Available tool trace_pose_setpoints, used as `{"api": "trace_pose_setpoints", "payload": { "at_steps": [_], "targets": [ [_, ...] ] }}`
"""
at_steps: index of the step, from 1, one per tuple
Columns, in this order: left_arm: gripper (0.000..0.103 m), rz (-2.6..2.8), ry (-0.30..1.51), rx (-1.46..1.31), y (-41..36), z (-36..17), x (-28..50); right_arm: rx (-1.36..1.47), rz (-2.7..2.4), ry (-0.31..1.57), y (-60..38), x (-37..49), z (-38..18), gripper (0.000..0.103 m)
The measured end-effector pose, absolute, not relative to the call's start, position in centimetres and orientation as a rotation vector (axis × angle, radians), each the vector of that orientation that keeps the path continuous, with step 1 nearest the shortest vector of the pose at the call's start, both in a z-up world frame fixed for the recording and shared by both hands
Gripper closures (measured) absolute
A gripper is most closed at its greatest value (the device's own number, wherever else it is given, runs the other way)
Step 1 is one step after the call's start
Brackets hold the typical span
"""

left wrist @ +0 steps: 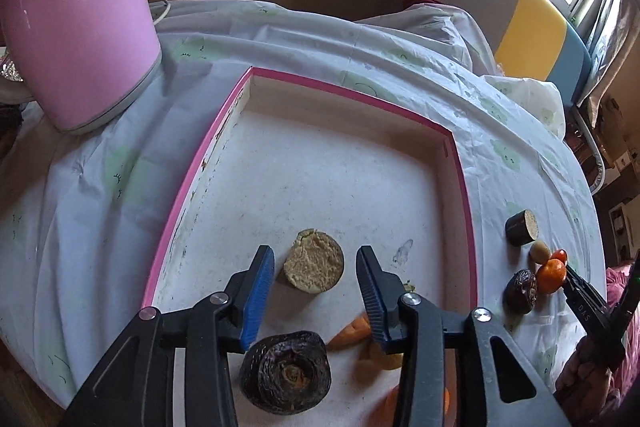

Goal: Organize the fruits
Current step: 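Place the dark slice in the tray with left tool while right tool carries the tomato, then lower the cherry tomato into the pink tray and open the right tool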

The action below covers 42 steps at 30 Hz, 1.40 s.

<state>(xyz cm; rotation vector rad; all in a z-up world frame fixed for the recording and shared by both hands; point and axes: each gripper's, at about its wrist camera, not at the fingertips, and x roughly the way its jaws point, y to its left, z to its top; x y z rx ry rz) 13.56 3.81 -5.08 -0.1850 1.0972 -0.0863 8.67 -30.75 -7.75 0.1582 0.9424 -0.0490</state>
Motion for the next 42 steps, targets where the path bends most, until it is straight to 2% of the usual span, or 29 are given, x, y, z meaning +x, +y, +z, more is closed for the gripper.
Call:
{"api": "trace_pose_setpoints", "payload": {
  "at_steps": [9, 15, 25, 34, 42],
  "targets": [
    [0.055, -0.024, 0.994, -0.201, 5.7, -2.2, 9.4, 0.115, -0.079, 0.953, -30.1, 8.4, -7.3, 0.076],
    [0.055, -0.009, 0.947, -0.214, 6.9, -1.3, 7.1, 0.102, -0.087, 0.884, -29.1, 7.0, -4.7, 0.076],
    [0.055, -0.022, 0.923, -0.235, 7.9, -1.0, 4.4, 0.057, 0.163, 0.836, -21.2, 5.5, -0.5, 0.076],
    [0.055, -0.029, 0.914, -0.286, 10.0, -1.5, 2.7, 0.006, 0.364, 0.925, -11.7, 6.2, -1.8, 0.076],
    [0.055, -0.002, 0.905, -0.315, 11.4, -1.6, 2.6, -0.059, 0.372, 0.973, -8.4, 8.7, -3.6, 0.076]
  ]
}}
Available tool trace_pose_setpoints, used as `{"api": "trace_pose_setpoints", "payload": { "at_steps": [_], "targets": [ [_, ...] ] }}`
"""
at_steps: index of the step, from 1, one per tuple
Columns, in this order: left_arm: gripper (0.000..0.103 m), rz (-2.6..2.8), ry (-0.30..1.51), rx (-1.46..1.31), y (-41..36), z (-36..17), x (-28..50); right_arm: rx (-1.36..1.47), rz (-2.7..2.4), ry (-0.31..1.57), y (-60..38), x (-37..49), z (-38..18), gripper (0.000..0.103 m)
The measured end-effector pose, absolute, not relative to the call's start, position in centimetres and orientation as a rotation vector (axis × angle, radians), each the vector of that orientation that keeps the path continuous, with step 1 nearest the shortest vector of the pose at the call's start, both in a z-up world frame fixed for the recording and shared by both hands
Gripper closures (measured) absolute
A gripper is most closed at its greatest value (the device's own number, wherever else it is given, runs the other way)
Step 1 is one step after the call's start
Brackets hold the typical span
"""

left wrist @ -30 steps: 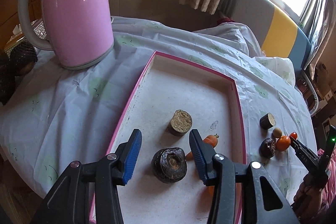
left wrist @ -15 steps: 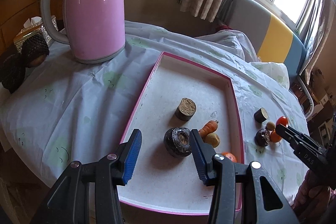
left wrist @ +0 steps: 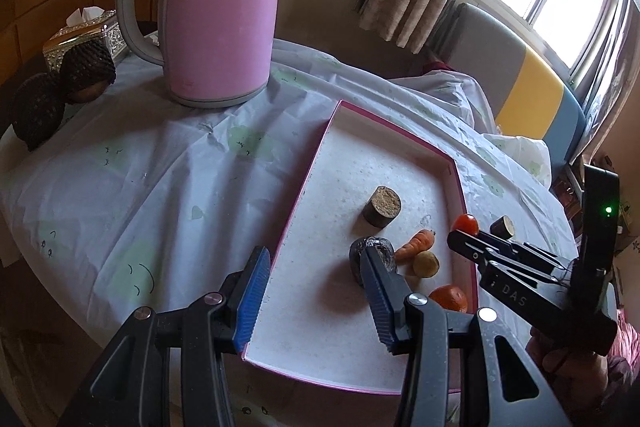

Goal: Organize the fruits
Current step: 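Lower the cherry tomato into the pink tray and open the right tool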

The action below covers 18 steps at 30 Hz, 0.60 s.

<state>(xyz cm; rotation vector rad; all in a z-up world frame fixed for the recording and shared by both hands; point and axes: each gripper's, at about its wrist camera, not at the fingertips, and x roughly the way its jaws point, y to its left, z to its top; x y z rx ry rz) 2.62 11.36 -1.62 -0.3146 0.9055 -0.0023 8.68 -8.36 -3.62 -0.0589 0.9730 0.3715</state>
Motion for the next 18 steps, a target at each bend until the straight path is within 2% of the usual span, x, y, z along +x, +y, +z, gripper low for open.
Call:
{"api": "trace_pose_setpoints", "payload": {
  "at_steps": [4, 6, 8, 15, 18],
  "targets": [
    [0.055, 0.004, 0.903, -0.304, 11.4, -1.7, 2.5, -0.12, 0.365, 0.981, -7.3, 9.4, -4.6, 0.074],
    [0.055, 0.007, 0.906, -0.298, 11.2, -1.7, 2.5, -0.128, 0.361, 0.977, -7.2, 9.5, -5.0, 0.066],
    [0.055, 0.006, 0.911, -0.29, 11.0, -1.8, 2.5, -0.112, 0.366, 0.976, -7.5, 9.4, -5.2, 0.063],
    [0.055, 0.002, 0.91, -0.258, 9.9, -1.4, 2.2, -0.057, 0.365, 0.895, -8.8, 7.3, -3.4, 0.027],
    [0.055, -0.007, 0.91, -0.24, 9.1, -1.2, 2.0, -0.048, 0.359, 0.863, -9.7, 6.1, -2.6, 0.021]
  ]
}}
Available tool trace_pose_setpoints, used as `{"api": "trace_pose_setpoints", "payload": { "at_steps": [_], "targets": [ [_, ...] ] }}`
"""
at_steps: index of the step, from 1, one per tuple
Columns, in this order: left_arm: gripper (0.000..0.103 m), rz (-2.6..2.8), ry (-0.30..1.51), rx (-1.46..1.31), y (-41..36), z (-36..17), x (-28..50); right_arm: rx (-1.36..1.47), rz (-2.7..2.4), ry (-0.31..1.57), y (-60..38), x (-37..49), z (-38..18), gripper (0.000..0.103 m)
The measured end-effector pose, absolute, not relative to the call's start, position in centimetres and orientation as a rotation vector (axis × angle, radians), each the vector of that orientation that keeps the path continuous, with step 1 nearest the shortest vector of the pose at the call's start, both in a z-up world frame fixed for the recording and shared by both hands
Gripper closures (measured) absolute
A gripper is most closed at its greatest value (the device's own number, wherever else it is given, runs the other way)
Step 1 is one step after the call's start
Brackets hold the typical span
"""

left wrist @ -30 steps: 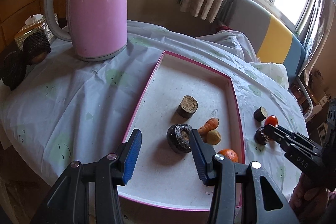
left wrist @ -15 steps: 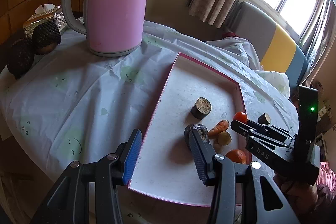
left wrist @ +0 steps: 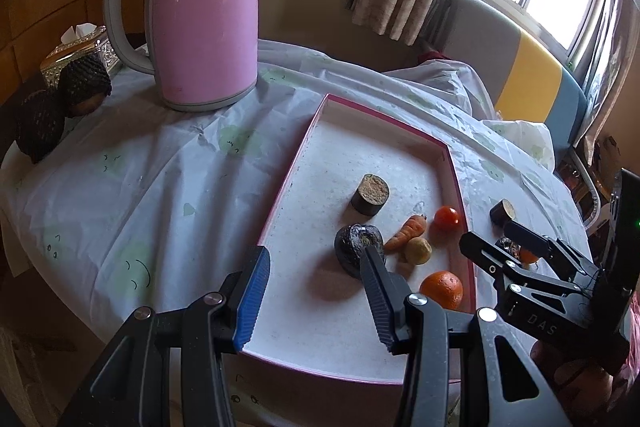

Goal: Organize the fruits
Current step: 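Lower the cherry tomato into the pink tray and open the right tool, then withdraw both open tools from the tray toward the remaining produce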

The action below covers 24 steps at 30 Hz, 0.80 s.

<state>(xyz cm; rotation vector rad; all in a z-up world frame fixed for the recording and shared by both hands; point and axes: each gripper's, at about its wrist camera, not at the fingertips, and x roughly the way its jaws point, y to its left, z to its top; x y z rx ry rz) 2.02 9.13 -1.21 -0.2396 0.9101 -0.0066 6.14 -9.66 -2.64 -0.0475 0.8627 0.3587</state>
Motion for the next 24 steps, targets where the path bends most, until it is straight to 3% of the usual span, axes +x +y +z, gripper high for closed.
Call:
{"api": "trace_pose_setpoints", "payload": {
  "at_steps": [5, 24],
  "targets": [
    [0.055, -0.027, 0.903, -0.202, 7.7, -0.7, 1.6, -0.022, 0.289, 0.81, -11.9, 4.5, -2.0, 0.017],
    [0.055, -0.145, 0.939, -0.09, 1.9, -1.1, 1.2, 0.132, -0.013, 0.817, -25.1, 1.0, -3.1, 0.016]
  ]
}}
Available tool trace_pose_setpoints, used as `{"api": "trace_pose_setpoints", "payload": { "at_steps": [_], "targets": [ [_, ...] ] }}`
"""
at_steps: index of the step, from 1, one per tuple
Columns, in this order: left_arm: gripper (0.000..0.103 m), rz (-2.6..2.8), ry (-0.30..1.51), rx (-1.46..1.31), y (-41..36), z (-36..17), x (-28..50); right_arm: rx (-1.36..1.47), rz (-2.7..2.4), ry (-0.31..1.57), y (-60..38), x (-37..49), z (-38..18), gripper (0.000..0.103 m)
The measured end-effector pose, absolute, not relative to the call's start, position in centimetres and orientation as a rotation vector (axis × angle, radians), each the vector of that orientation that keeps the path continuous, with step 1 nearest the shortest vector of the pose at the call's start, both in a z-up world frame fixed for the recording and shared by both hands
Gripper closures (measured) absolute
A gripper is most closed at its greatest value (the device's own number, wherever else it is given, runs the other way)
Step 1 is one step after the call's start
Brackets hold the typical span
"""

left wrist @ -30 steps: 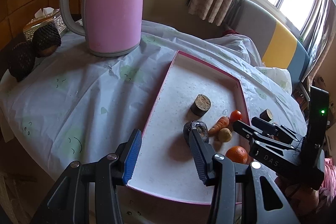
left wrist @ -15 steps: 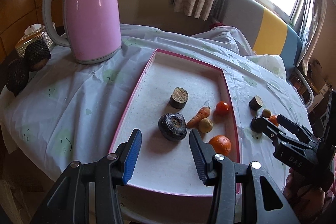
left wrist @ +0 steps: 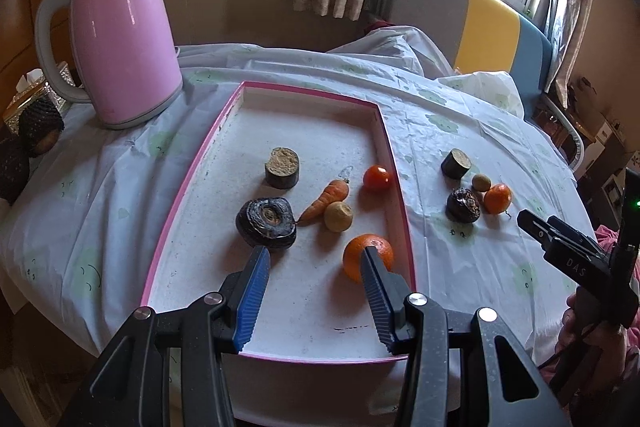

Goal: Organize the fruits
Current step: 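Withdraw both open tools from the tray toward the remaining produce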

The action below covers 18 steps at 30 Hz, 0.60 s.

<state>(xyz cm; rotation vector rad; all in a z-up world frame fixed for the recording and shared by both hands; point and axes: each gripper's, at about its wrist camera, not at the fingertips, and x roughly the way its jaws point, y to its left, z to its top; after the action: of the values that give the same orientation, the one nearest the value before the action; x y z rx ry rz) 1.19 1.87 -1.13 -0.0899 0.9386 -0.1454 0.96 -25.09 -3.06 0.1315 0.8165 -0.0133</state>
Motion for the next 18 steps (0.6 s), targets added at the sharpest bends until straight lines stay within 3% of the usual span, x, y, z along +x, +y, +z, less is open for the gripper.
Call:
{"api": "trace_pose_setpoints", "payload": {
  "at_steps": [7, 10, 12, 15, 18],
  "targets": [
    [0.055, -0.178, 0.966, -0.089, 0.3, -1.8, 1.8, 0.183, -0.085, 0.851, -28.6, 0.6, -4.6, 0.018],
    [0.055, -0.191, 0.984, -0.08, -0.2, -2.1, 1.9, 0.197, -0.092, 0.867, -29.6, 0.6, -5.2, 0.028],
    [0.055, -0.199, 0.988, -0.064, -0.6, -2.2, 2.0, 0.208, -0.09, 0.875, -29.9, 0.6, -5.5, 0.043],
    [0.055, -0.222, 0.989, -0.048, -1.2, -2.2, 2.0, 0.216, -0.069, 0.883, -30.0, 0.6, -5.8, 0.052],
    [0.055, -0.233, 0.987, -0.032, -1.7, -2.3, 2.0, 0.237, -0.032, 0.875, -29.8, 0.7, -5.8, 0.052]
  ]
}}
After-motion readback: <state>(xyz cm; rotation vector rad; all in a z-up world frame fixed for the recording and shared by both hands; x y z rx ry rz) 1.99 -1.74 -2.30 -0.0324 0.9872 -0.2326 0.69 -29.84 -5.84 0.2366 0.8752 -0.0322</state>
